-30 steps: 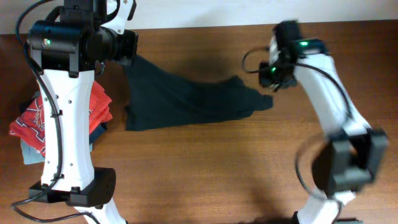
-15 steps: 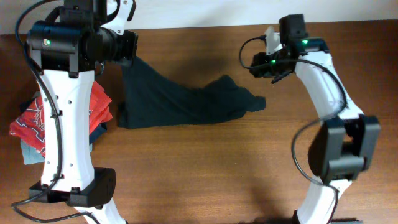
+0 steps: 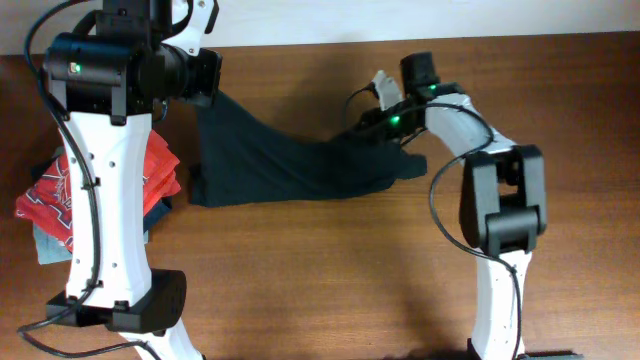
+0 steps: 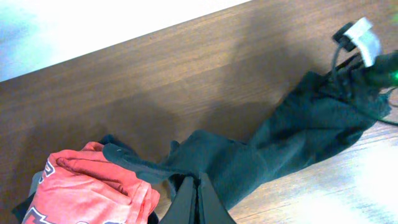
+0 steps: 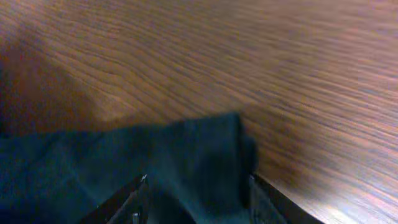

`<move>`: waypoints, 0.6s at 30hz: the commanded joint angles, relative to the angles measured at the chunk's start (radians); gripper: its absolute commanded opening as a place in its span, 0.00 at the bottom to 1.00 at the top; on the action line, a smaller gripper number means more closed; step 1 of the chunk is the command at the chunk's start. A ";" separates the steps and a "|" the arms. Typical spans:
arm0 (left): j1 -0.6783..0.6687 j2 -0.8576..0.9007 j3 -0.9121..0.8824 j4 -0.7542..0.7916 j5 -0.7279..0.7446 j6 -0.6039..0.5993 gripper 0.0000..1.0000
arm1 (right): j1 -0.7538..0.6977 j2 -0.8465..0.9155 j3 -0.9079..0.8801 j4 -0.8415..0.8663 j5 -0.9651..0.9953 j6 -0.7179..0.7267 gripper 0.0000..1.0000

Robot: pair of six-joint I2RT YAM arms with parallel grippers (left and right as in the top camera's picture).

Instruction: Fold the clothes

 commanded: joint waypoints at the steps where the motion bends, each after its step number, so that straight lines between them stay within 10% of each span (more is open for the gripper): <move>1: 0.004 -0.016 0.017 -0.001 -0.010 0.020 0.00 | 0.016 0.020 -0.007 0.022 -0.006 -0.012 0.53; 8: -0.005 -0.016 0.017 -0.001 -0.010 0.020 0.01 | -0.016 -0.012 0.006 -0.024 0.014 -0.011 0.11; 18: -0.005 -0.016 0.017 0.028 -0.019 0.032 0.00 | -0.115 -0.231 0.059 -0.195 0.006 -0.012 0.04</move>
